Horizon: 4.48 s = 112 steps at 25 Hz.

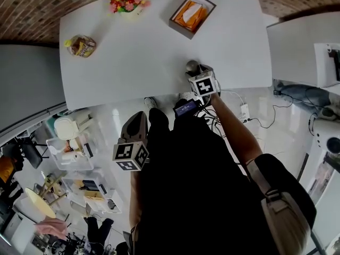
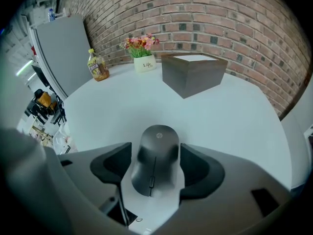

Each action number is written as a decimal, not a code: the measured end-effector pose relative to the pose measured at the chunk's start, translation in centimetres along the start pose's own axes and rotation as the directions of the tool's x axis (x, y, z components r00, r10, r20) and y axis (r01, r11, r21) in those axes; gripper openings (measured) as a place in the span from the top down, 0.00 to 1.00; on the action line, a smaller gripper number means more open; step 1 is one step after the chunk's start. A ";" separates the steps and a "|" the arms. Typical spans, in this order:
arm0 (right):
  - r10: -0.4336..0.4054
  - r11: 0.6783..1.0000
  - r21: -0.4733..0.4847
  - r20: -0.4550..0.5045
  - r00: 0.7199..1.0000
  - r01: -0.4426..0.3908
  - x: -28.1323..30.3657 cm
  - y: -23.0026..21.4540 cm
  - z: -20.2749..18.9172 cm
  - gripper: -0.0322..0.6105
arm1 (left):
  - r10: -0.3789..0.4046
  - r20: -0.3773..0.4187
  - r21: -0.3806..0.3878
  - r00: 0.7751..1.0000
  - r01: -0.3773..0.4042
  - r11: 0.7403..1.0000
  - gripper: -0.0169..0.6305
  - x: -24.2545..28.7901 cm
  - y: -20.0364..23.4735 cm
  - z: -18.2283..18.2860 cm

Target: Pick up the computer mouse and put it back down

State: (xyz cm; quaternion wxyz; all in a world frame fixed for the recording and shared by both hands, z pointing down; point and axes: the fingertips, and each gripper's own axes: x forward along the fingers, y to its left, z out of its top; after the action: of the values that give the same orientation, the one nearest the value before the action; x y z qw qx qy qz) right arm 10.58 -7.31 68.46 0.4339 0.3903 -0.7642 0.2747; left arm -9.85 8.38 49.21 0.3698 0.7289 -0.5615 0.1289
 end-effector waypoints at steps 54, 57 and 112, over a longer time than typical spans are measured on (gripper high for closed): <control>0.001 1.000 0.028 -0.006 1.000 -0.001 0.1 -0.2 0.6 0.52 | -0.009 0.009 0.008 1.000 0.009 1.000 0.96 0.0 0.2 0.2; 0.001 0.999 0.040 0.008 1.000 -0.001 -0.2 -0.2 1.0 0.52 | -0.012 0.007 0.011 1.000 0.012 1.000 0.96 0.2 0.3 0.2; 0.308 0.912 0.093 0.487 0.817 -0.400 -17.5 7.8 9.1 0.52 | -0.207 0.017 0.125 0.978 0.204 0.971 0.96 3.6 -1.5 4.2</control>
State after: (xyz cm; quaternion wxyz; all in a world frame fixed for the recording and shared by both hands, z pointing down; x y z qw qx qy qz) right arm 5.58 -3.70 48.16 0.1408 0.3345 -0.8745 0.3218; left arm -8.20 3.03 47.89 0.3273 0.8063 -0.4795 0.1132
